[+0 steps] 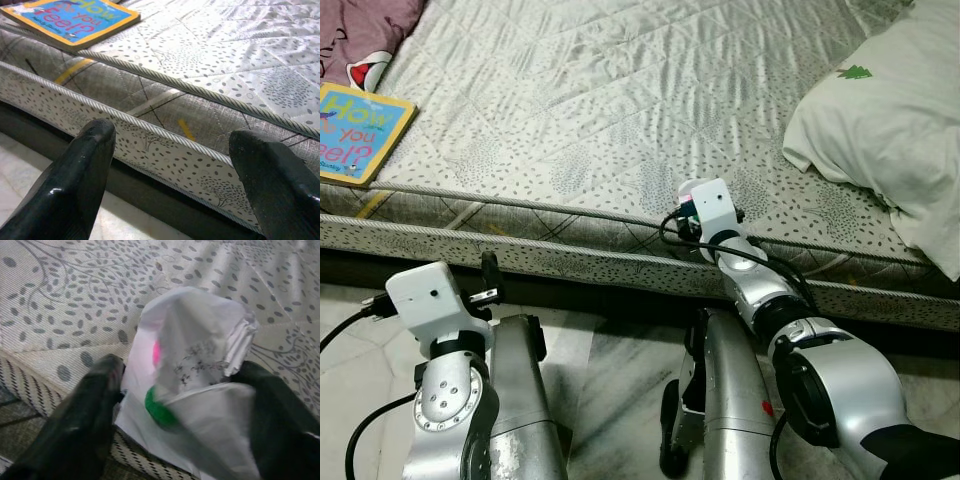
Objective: Clean up the room
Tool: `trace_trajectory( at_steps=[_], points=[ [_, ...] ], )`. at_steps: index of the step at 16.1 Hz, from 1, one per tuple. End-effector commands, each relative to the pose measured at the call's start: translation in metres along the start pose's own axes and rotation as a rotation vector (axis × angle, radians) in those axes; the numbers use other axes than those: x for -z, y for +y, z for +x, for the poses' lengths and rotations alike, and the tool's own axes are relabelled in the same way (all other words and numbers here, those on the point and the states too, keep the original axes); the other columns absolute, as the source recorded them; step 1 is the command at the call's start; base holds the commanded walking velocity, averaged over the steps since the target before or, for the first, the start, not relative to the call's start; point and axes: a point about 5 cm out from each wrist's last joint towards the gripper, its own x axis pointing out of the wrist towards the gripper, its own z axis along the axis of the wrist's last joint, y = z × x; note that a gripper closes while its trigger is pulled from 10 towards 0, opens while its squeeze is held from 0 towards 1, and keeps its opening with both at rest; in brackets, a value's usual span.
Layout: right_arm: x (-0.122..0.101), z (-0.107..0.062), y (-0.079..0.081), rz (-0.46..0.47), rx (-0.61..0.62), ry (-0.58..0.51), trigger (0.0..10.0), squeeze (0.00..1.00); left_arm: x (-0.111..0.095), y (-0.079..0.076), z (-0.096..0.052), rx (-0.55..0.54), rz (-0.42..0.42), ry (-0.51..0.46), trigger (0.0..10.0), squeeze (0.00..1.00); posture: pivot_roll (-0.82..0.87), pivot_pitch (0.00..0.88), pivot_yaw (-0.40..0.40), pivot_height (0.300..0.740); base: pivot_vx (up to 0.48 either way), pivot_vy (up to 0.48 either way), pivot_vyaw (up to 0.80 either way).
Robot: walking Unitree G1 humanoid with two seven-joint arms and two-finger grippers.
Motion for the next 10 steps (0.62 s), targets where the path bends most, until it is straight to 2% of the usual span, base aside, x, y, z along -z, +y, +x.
trace_trajectory(
  at_steps=[1, 6, 10],
  points=[
    [0.011, -0.002, 0.003, 0.023, -0.012, 0.059, 0.0, 0.0, 0.003, 0.002, 0.0, -0.011, -0.004, 0.012, 10.0, 0.0, 0.27, 0.193, -0.073, 0.489, 0.0, 0.0, 0.0],
    [0.001, 0.001, -0.001, 0.044, 0.001, 0.027, 0.0, 0.0, 0.0, -0.004, 0.016, 0.003, -0.016, -0.02, 10.0, 0.0, 0.25, 0.125, -0.075, 0.489, 0.0, 0.0, 0.0],
    [0.001, 0.001, 0.0, 0.057, -0.001, 0.023, 0.0, 0.0, 0.0, -0.008, 0.029, 0.018, -0.019, -0.037, 10.0, 0.0, 0.23, 0.062, -0.072, 0.489, 0.0, 0.0, 0.0]
  ],
)
